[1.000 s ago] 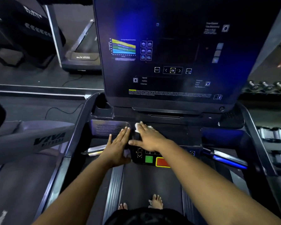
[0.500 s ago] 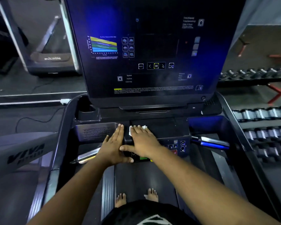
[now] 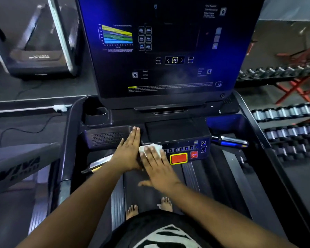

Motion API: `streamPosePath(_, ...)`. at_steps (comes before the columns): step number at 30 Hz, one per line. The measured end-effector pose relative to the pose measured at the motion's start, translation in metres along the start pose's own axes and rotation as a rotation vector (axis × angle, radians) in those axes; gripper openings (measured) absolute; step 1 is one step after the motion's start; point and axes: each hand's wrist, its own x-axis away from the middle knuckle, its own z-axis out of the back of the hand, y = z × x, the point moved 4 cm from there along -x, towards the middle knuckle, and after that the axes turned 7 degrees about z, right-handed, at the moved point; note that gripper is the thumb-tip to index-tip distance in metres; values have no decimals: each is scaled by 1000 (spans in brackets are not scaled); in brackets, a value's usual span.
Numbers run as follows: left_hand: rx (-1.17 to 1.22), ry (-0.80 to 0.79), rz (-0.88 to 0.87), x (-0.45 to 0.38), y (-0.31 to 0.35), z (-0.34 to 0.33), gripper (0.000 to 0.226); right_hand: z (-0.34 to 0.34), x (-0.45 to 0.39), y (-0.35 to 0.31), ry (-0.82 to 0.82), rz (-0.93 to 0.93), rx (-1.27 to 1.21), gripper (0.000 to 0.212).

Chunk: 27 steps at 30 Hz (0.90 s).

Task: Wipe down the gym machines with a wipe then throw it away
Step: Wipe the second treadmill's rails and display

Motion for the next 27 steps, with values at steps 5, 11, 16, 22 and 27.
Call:
streamPosePath(5, -21, -2, 7, 2, -1, 0, 163, -21, 36, 38, -80, -73, 90, 118)
streamPosePath(11, -12, 10, 16, 2, 1, 2, 161, -22, 36, 12, -80, -115, -43, 125)
streamPosePath(16, 7, -3, 6, 3, 1, 3, 159, 2, 4, 13, -10, -34, 66, 123)
streamPosePath(22, -21, 7, 17, 5, 3, 4, 161, -11, 59, 82, -15, -411, -74, 122)
streamPosePath(27, -18, 5, 26, 5, 4, 4, 161, -10, 35, 39, -39, -327, -178, 127)
